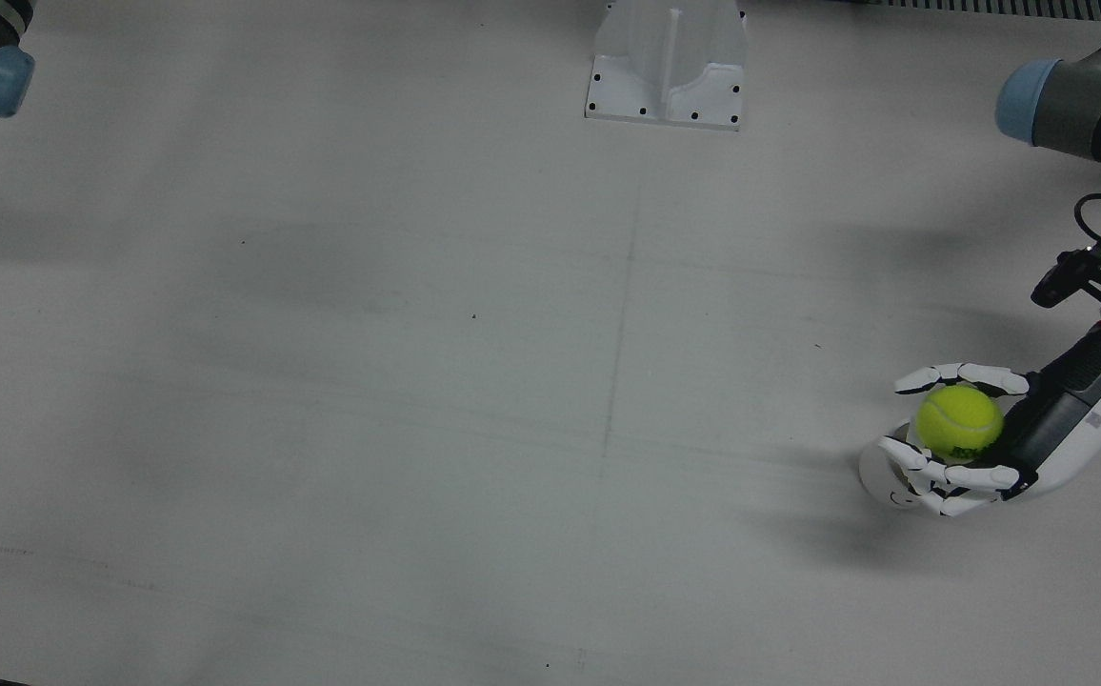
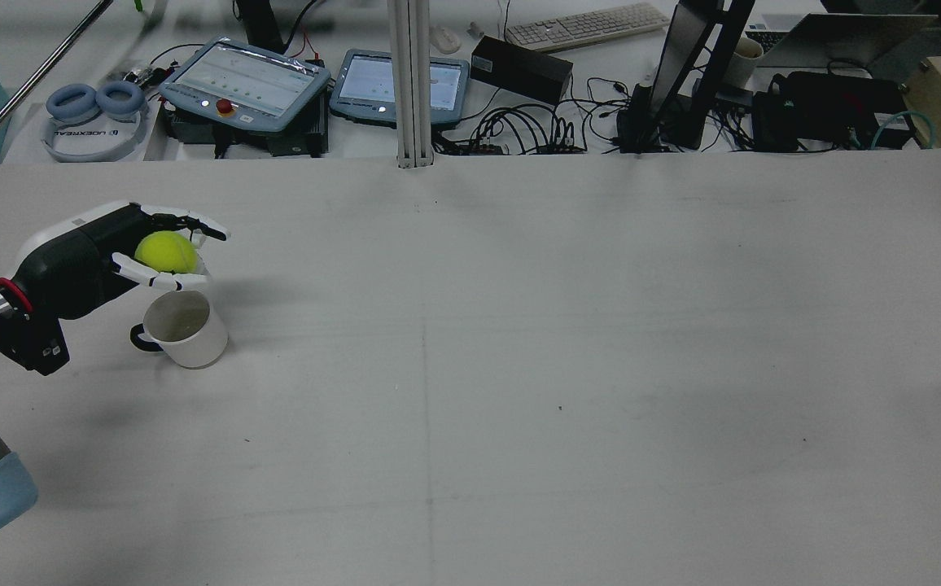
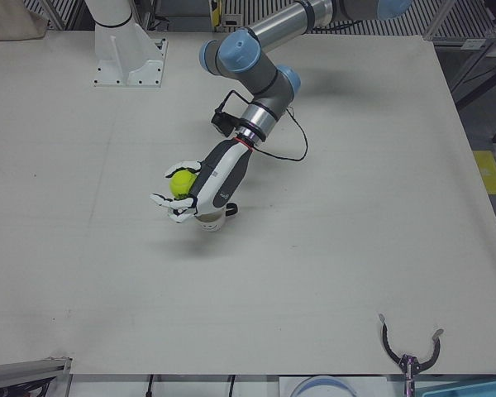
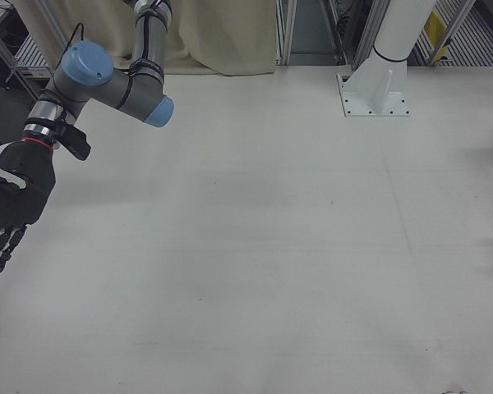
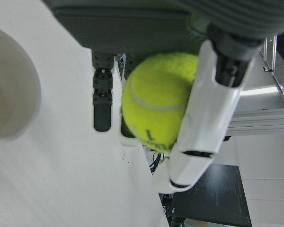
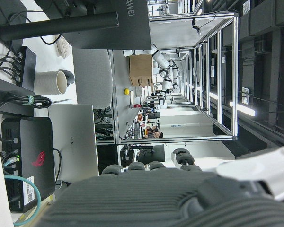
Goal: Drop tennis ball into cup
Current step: 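Open the left hand fingers to release the ball into the mug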
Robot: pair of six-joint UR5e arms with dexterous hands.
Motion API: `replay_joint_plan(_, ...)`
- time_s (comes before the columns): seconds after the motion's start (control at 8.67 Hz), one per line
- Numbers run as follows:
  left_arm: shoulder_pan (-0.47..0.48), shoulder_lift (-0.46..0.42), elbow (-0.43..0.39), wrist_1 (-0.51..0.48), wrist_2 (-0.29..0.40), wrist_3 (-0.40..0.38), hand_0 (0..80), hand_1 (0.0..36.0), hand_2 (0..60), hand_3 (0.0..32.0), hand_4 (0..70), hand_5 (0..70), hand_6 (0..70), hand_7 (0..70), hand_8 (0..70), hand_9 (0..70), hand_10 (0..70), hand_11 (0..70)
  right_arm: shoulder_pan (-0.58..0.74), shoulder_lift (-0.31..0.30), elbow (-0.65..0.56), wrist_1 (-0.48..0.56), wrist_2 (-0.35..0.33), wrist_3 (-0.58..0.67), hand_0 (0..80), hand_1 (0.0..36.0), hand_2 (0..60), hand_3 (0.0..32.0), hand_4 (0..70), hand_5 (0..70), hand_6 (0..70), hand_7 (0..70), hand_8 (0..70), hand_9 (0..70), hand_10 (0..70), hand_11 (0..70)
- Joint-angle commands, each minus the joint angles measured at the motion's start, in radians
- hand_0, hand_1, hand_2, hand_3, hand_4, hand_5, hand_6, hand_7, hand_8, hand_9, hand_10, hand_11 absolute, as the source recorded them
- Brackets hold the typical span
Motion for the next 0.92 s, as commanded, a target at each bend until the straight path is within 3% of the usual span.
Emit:
replay_joint_plan(0.0, -0.031, 0.013, 0.002, -0.017, -0.001, 0.001, 80.0, 36.0, 60.0, 0.0, 53.5, 19.4, 24.5, 66.9, 61.5, 70.0, 29.1, 44.3, 0.000, 0.000, 0.000, 0.000, 0.000, 0.000, 0.0, 0.0, 0.0, 0.0, 0.0, 0.0, 0.0, 0.0, 0.0, 0.0, 0.0, 0.0)
replay_joint_plan(0.12, -0.033, 0.030, -0.004, -0.023, -0.001, -0.001, 80.0, 36.0, 60.0, 0.0, 53.0, 19.4, 24.3, 66.2, 60.9, 70.0, 29.1, 44.4, 0.000, 0.000, -0.001, 0.000, 0.000, 0.000, 0.0, 0.0, 0.0, 0.0, 0.0, 0.0, 0.0, 0.0, 0.0, 0.0, 0.0, 0.0)
replay_joint_plan(0.23, -0.030, 0.031, -0.007, -0.022, -0.001, -0.001, 80.0, 36.0, 60.0, 0.0, 49.7, 18.8, 22.1, 59.6, 53.5, 70.0, 29.0, 44.4, 0.000, 0.000, -0.001, 0.000, 0.000, 0.000, 0.0, 0.0, 0.0, 0.0, 0.0, 0.0, 0.0, 0.0, 0.0, 0.0, 0.0, 0.0)
replay_joint_plan(0.35, -0.024, 0.031, -0.001, -0.030, -0.001, -0.002, 80.0, 36.0, 60.0, 0.0, 32.7, 15.9, 11.8, 24.2, 24.8, 33.8, 16.5, 27.7, 0.000, 0.000, -0.001, 0.000, 0.000, 0.000, 0.0, 0.0, 0.0, 0.0, 0.0, 0.0, 0.0, 0.0, 0.0, 0.0, 0.0, 0.0)
replay_joint_plan(0.46, -0.024, 0.030, -0.004, -0.025, -0.001, -0.002, 80.0, 36.0, 60.0, 0.0, 20.7, 14.7, 6.1, 2.2, 9.2, 10.9, 8.8, 17.0, 0.000, 0.000, -0.001, 0.000, 0.000, 0.000, 0.0, 0.0, 0.0, 0.0, 0.0, 0.0, 0.0, 0.0, 0.0, 0.0, 0.0, 0.0)
replay_joint_plan(0.69, -0.024, 0.030, -0.007, -0.028, 0.001, -0.002, 80.0, 36.0, 60.0, 0.0, 11.4, 14.4, 4.1, 0.0, 3.0, 4.1, 4.7, 11.6, 0.000, -0.001, -0.001, 0.000, 0.000, 0.000, 0.0, 0.0, 0.0, 0.0, 0.0, 0.0, 0.0, 0.0, 0.0, 0.0, 0.0, 0.0)
replay_joint_plan(0.81, -0.027, 0.031, -0.006, -0.033, 0.001, -0.002, 80.0, 36.0, 60.0, 0.0, 10.7, 14.3, 3.8, 0.0, 1.7, 2.9, 4.2, 10.9, 0.000, -0.001, -0.001, 0.000, 0.000, 0.000, 0.0, 0.0, 0.0, 0.0, 0.0, 0.0, 0.0, 0.0, 0.0, 0.0, 0.0, 0.0)
